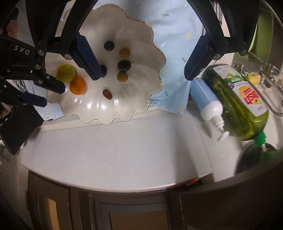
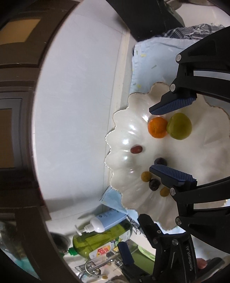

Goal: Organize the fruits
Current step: 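Lift both open tools away from the bowl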

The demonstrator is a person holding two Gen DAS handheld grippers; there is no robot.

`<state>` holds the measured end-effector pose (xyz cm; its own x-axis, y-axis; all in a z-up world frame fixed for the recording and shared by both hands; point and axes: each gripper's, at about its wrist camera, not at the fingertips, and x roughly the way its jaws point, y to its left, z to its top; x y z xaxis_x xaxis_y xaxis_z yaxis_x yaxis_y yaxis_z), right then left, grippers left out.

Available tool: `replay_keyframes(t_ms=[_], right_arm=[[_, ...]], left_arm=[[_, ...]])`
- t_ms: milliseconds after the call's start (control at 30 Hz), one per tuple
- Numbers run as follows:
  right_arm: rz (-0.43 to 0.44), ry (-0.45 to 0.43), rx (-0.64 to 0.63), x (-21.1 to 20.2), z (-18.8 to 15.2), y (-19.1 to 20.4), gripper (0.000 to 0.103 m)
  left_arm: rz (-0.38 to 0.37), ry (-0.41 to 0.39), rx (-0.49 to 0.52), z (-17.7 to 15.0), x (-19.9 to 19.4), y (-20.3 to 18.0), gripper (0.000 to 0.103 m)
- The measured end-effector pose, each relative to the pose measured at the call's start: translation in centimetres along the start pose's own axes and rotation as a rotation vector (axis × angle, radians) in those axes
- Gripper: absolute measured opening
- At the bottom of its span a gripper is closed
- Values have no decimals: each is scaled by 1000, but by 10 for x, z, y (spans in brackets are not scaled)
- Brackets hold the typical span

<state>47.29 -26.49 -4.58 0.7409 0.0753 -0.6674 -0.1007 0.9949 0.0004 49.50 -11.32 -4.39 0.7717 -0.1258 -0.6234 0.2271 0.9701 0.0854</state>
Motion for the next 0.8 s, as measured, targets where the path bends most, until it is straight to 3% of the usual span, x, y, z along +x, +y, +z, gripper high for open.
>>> replay_keyframes(t_ms=[500, 800], right_arm=[[30, -105, -68, -69, -26, 35, 65], [48, -169, -53, -101, -45, 49, 65]], left_arm=[[66, -125, -20, -34, -85, 23, 100], [66, -168, 13, -56, -126, 22, 100]])
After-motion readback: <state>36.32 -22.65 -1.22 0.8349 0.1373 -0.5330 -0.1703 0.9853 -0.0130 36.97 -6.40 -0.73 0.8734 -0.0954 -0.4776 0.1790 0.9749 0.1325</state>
